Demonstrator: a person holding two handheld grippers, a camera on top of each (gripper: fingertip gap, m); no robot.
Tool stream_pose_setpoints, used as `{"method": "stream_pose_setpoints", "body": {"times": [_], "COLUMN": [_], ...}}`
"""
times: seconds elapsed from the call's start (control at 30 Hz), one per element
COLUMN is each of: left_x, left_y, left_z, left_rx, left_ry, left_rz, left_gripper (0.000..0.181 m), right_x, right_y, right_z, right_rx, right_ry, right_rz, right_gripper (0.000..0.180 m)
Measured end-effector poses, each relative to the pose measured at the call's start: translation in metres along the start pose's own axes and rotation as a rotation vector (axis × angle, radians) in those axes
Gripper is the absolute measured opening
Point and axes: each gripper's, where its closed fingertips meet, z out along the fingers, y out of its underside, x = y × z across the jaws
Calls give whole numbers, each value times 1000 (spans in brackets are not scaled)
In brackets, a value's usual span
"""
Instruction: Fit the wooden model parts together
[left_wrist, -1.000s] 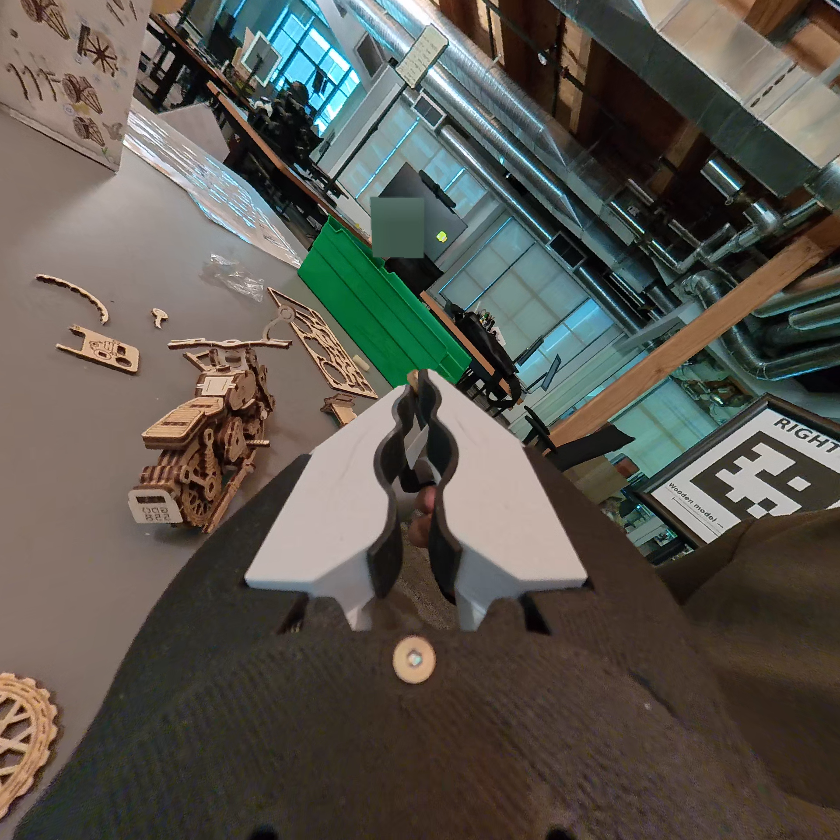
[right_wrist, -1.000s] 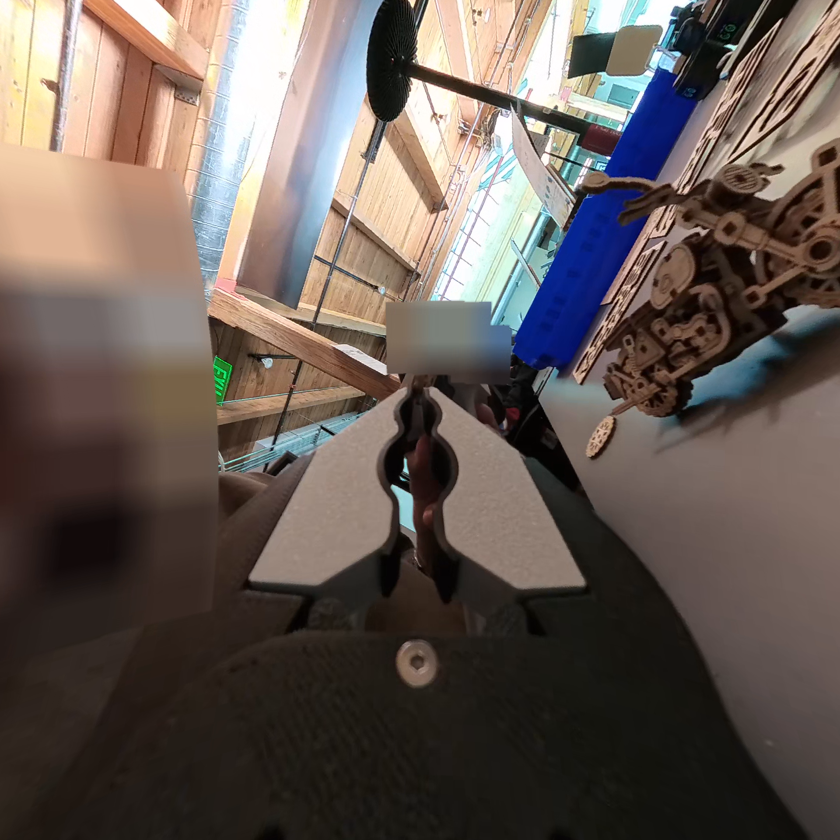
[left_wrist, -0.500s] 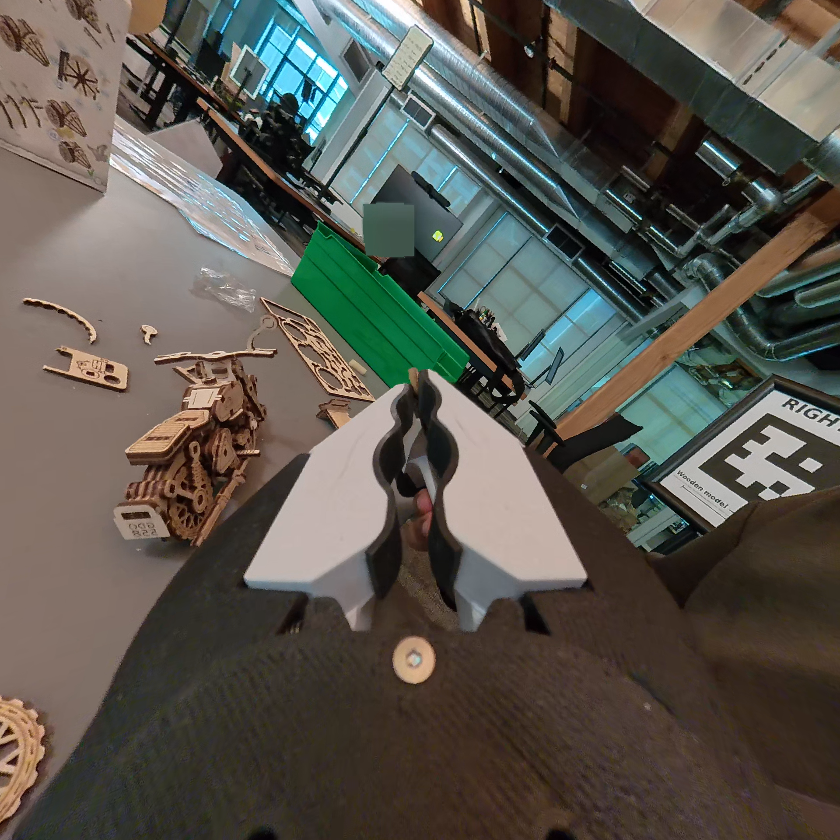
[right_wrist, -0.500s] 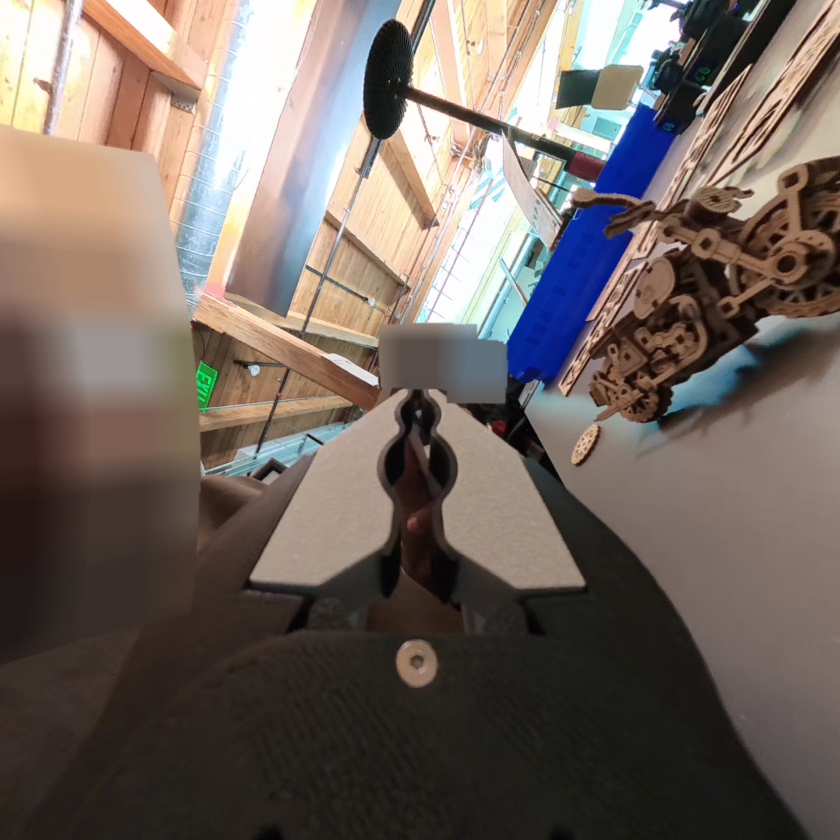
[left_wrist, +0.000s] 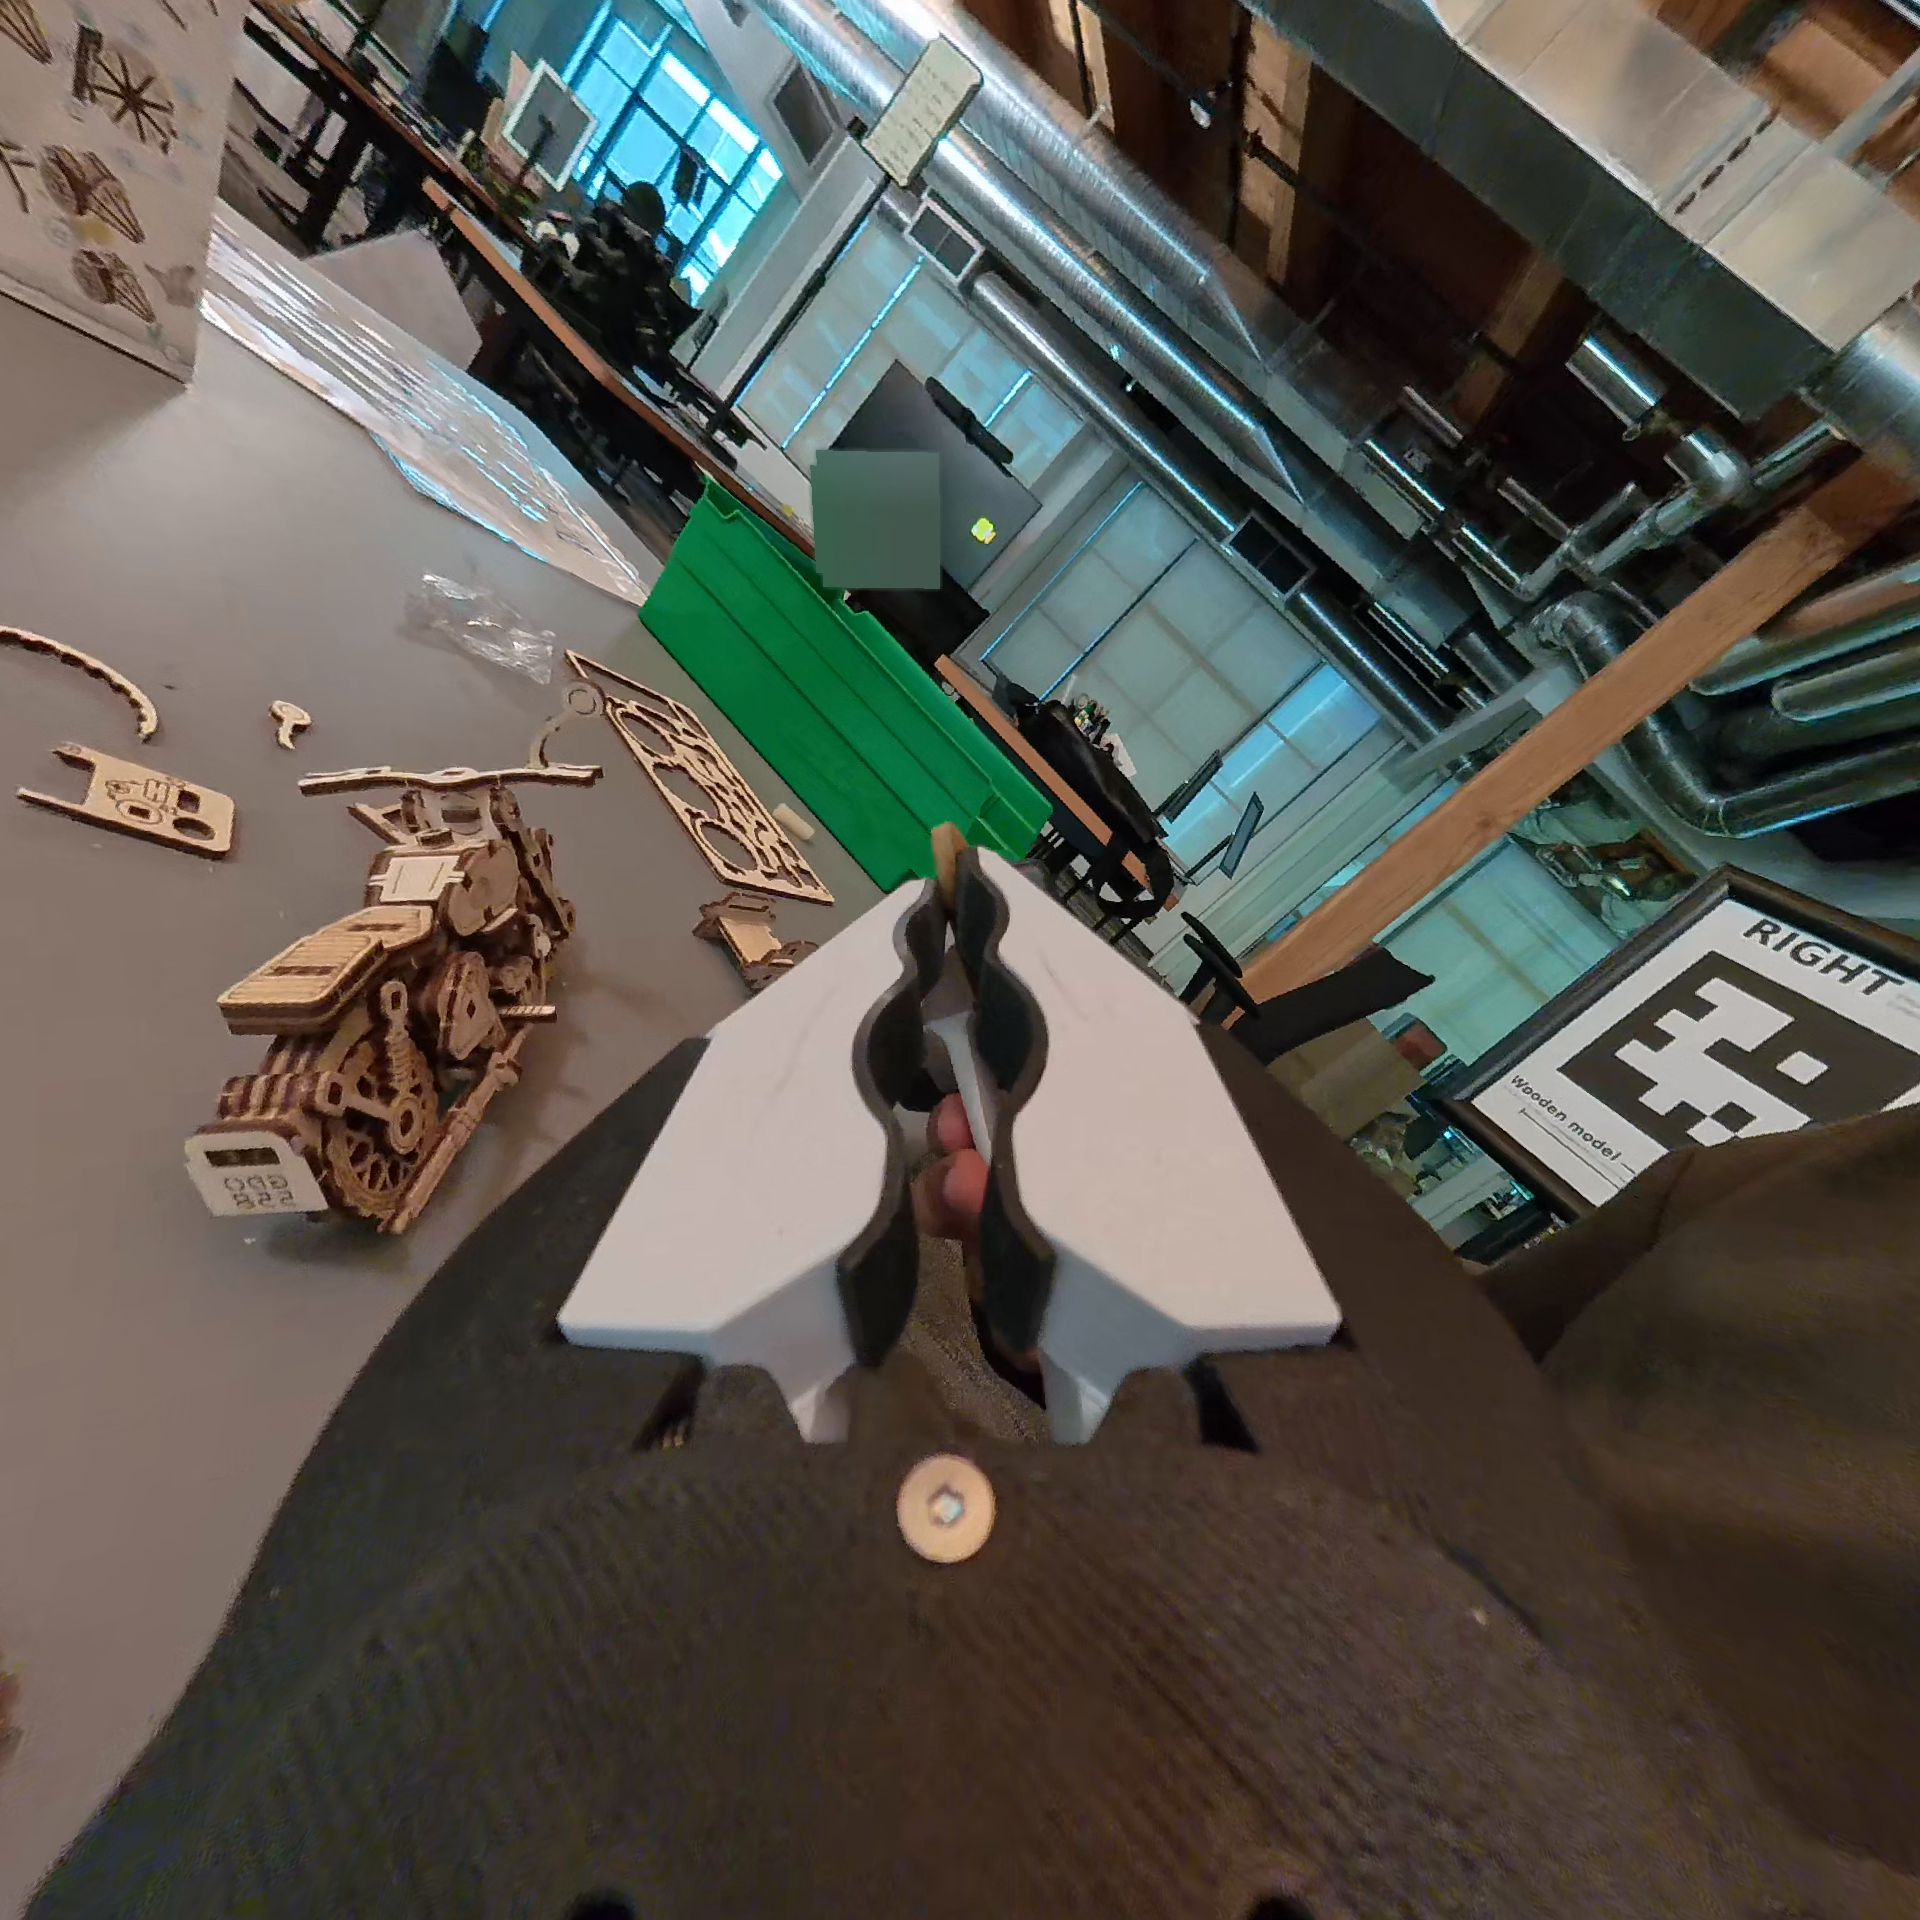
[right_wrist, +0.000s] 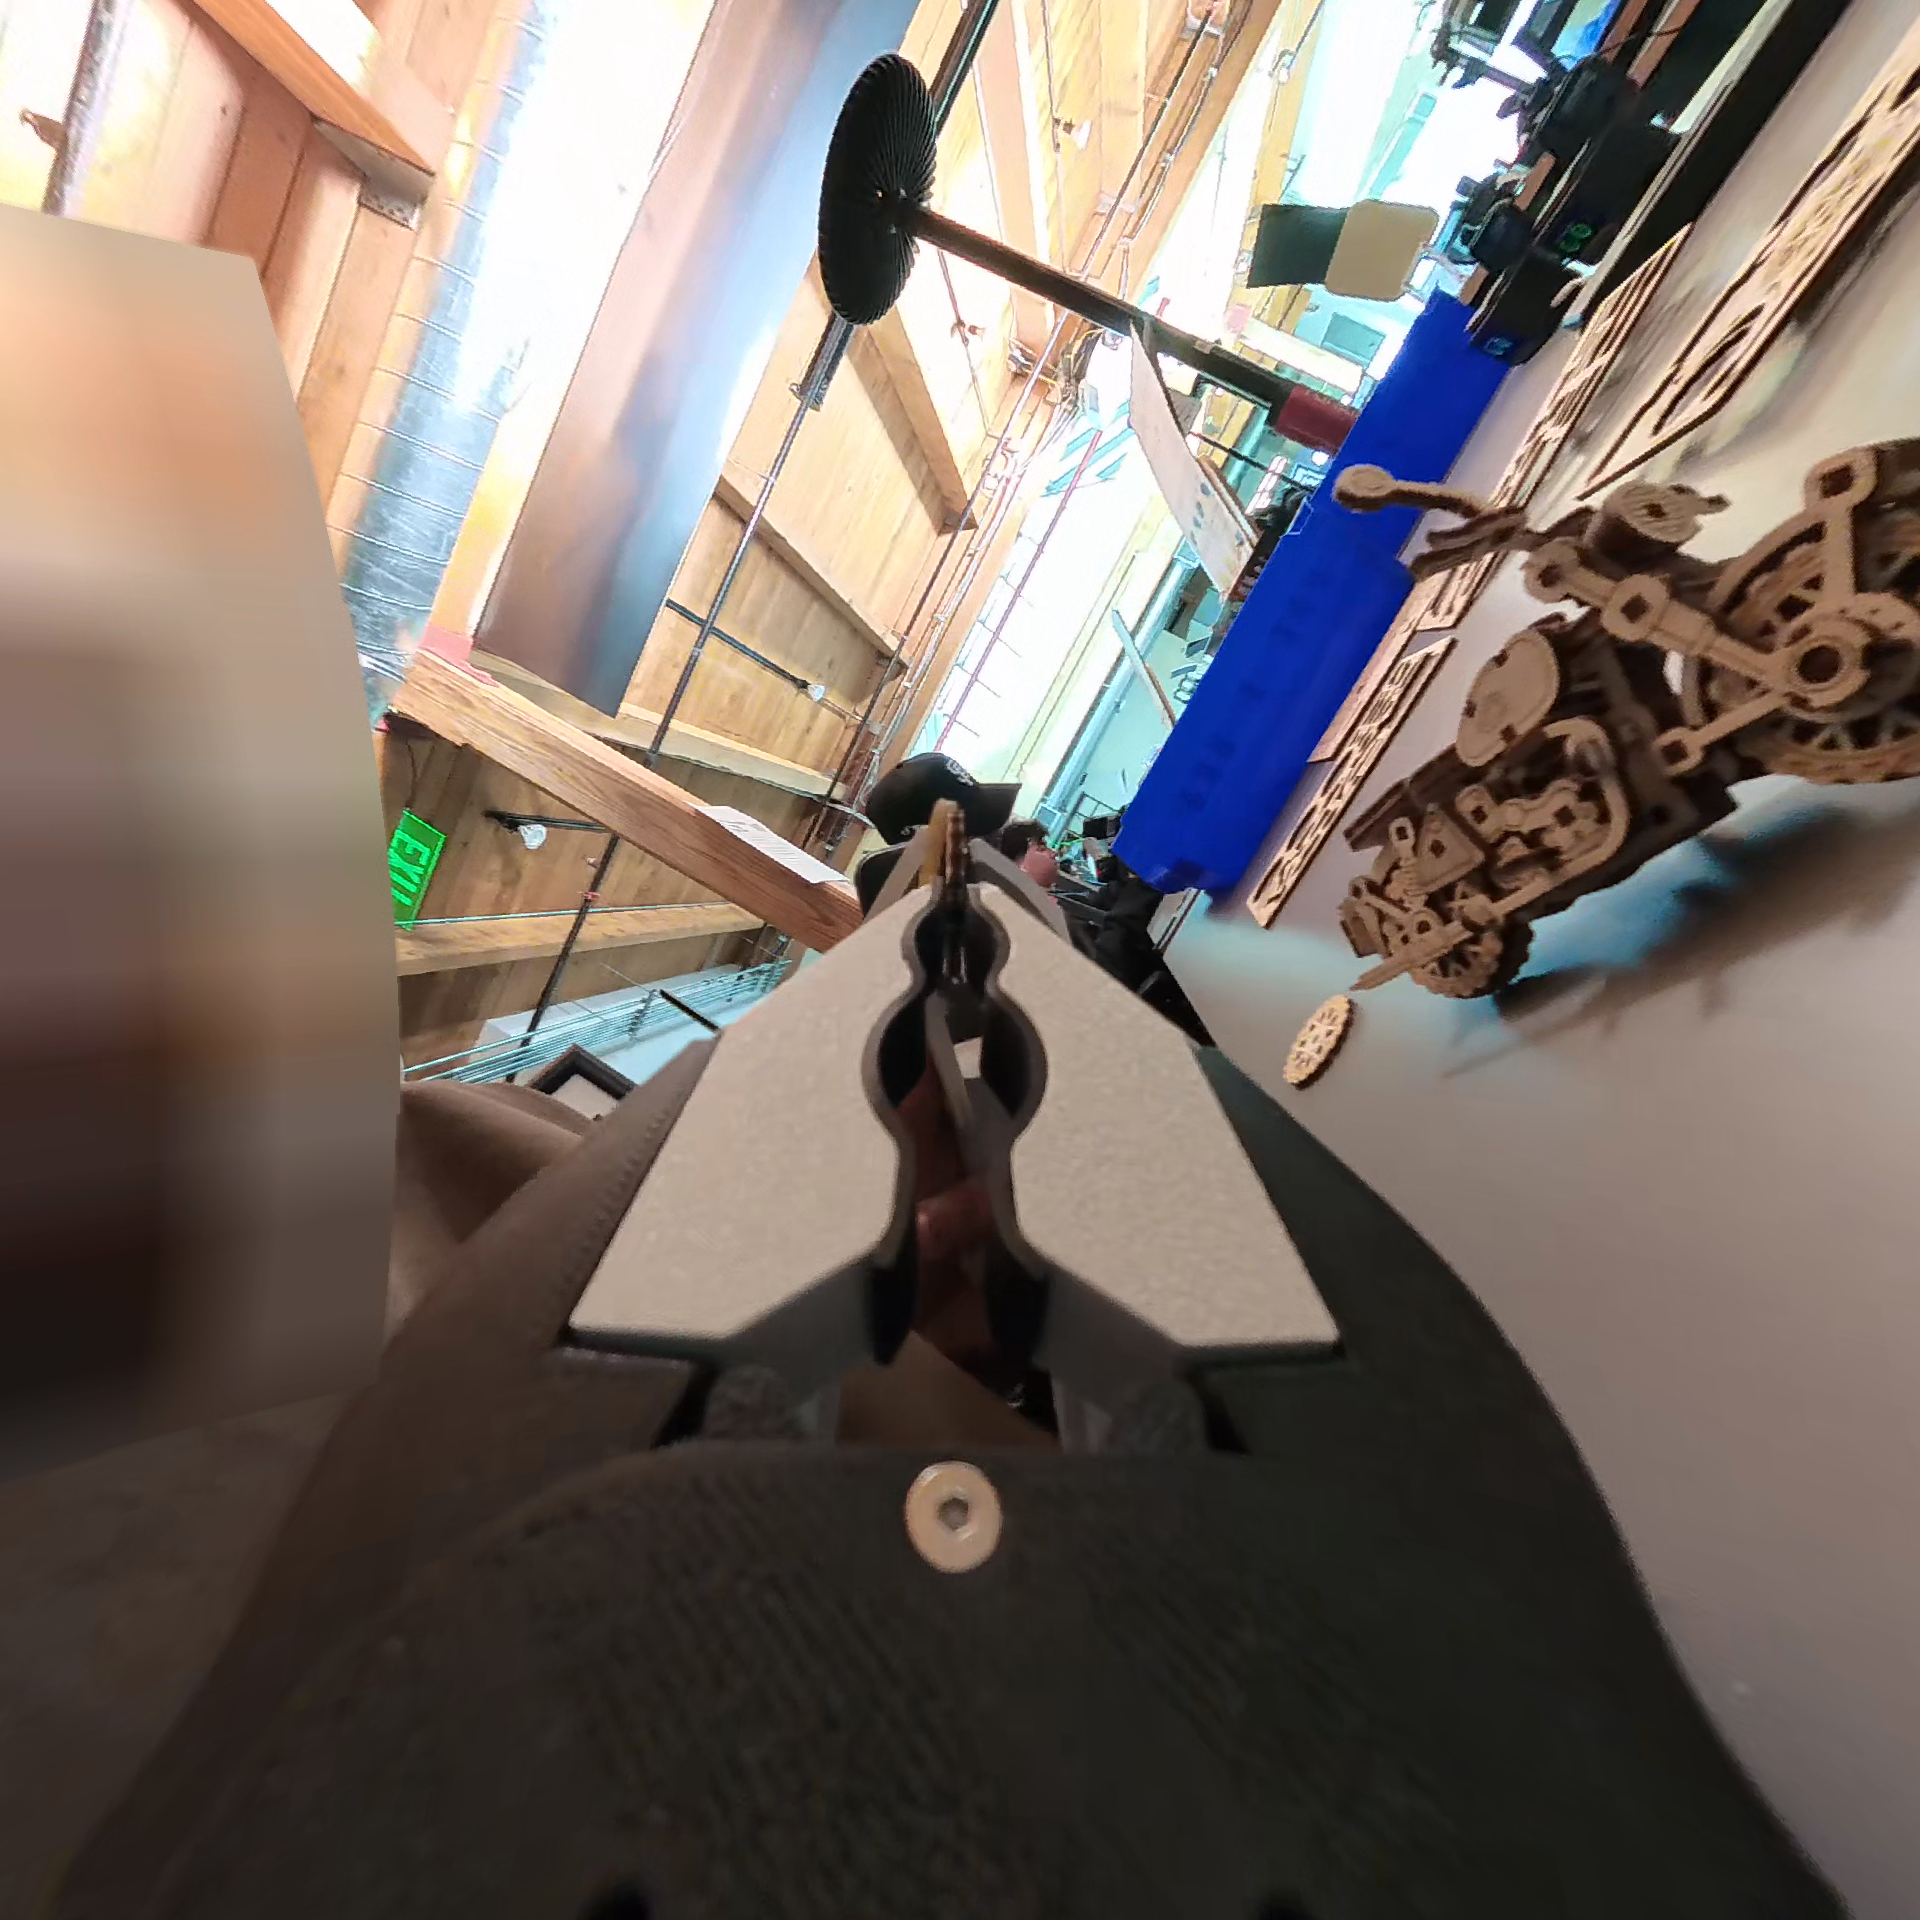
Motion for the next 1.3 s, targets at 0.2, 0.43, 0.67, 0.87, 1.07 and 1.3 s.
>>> {"method": "stream_pose_setpoints", "body": {"times": [0.2, 0.43, 0.67, 0.87, 1.07, 1.3], "left_x": [-5, 4, -1, 0, 0, -5], "left_y": [-2, 7, 0, 3, 10, 12], "left_z": [-2, 3, -1, -2, -1, -1], "left_rx": [-14, -64, -24, -66, -132, -160], "left_ry": [-41, -104, -36, 65, 87, 30], "left_rz": [60, 317, 120, -15, -19, 74], "left_gripper": [3, 4, 4, 7, 8, 9], "right_x": [17, 6, -3, -2, -2, 3], "right_y": [-6, 7, 6, 3, 5, 6], "right_z": [-5, 5, 4, 0, -2, -4], "right_rx": [-57, -154, -139, -177, -223, -240], "right_ry": [190, 290, 115, 131, 140, 151], "right_rz": [-166, -452, -208, -293, -327, -286], "right_gripper": [34, 27, 4, 1, 1, 1]}}
